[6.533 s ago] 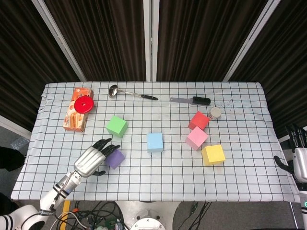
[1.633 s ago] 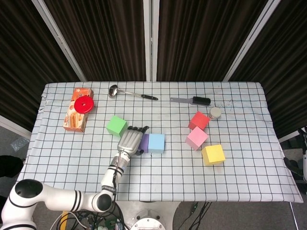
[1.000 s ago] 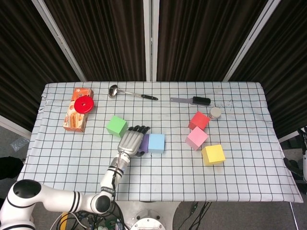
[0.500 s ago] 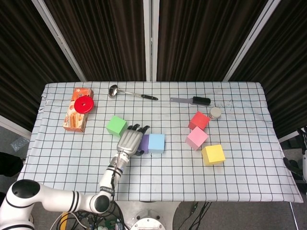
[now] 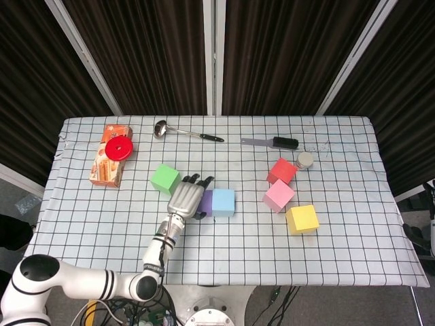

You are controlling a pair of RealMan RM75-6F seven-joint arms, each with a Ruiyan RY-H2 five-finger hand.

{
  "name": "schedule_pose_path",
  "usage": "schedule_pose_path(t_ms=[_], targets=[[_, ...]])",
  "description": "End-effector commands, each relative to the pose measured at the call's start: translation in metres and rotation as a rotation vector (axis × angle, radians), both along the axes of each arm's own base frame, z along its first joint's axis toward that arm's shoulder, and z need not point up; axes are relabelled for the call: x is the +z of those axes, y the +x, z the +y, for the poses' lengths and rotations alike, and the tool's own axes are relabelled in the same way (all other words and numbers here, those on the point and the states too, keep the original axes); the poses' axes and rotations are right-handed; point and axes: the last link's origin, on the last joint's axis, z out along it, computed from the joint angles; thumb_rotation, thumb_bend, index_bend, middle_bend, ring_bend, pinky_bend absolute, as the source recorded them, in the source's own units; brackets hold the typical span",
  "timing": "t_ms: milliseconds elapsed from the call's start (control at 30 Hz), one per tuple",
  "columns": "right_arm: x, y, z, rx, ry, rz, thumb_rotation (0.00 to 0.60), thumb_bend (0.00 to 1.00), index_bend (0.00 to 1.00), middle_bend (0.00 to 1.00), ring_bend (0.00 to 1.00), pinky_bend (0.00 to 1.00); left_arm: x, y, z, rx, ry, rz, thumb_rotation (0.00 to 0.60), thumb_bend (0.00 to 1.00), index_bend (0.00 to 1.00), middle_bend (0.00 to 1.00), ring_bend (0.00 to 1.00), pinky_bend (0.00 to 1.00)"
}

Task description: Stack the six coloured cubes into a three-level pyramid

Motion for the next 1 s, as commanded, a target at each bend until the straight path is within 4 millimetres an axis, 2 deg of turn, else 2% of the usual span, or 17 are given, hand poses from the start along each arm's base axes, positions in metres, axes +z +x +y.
schedule_pose_path(t_ms=[33, 700, 767, 900, 1000], targets=[[-0.0002, -0.0002, 0.0001, -0.001, 0.001, 0.0, 0.6, 0.19, 0.0, 0.0, 0.0, 0.0, 0.0003, 0.0003, 0.0003, 0.001, 0.0, -0.004, 0.6, 0.14, 0.13, 0.4, 0.13, 0.21], [-0.0021, -0.0018, 0.0005, -0.009, 0.006, -0.001, 0.6, 0.19, 0.0, 0.0, 0.0, 0.0, -0.0032, -0.0043, 0.002, 0.047, -0.032, -0.022, 0.6, 0.14, 0.13, 0.39, 0.13, 0.21], [-0.0022, -0.0019, 0.0006, -0.01, 0.006, -0.001, 0.6, 0.19, 0.0, 0.0, 0.0, 0.0, -0.0033, -0.0044, 0.0021, 0.048, -0.029, -0.023, 0.6, 0.14, 0.13, 0.36, 0.13, 0.21], [-0.0021, -0.0027, 0.0007, -0.013, 0.006, -0.001, 0.6, 0.19, 0.0, 0.0, 0.0, 0.0, -0.0046, -0.0047, 0.0009, 0.048, -0.035, -0.027, 0.6, 0.14, 0.13, 0.2, 0.13, 0.21], [-0.002, -0.0028, 0.0007, -0.012, 0.002, -0.002, 0.6, 0.19, 0.0, 0.0, 0.0, 0.0, -0.0052, -0.0051, 0.0009, 0.05, -0.035, -0.032, 0.6, 0.13, 0.12, 0.15, 0.11, 0.21]])
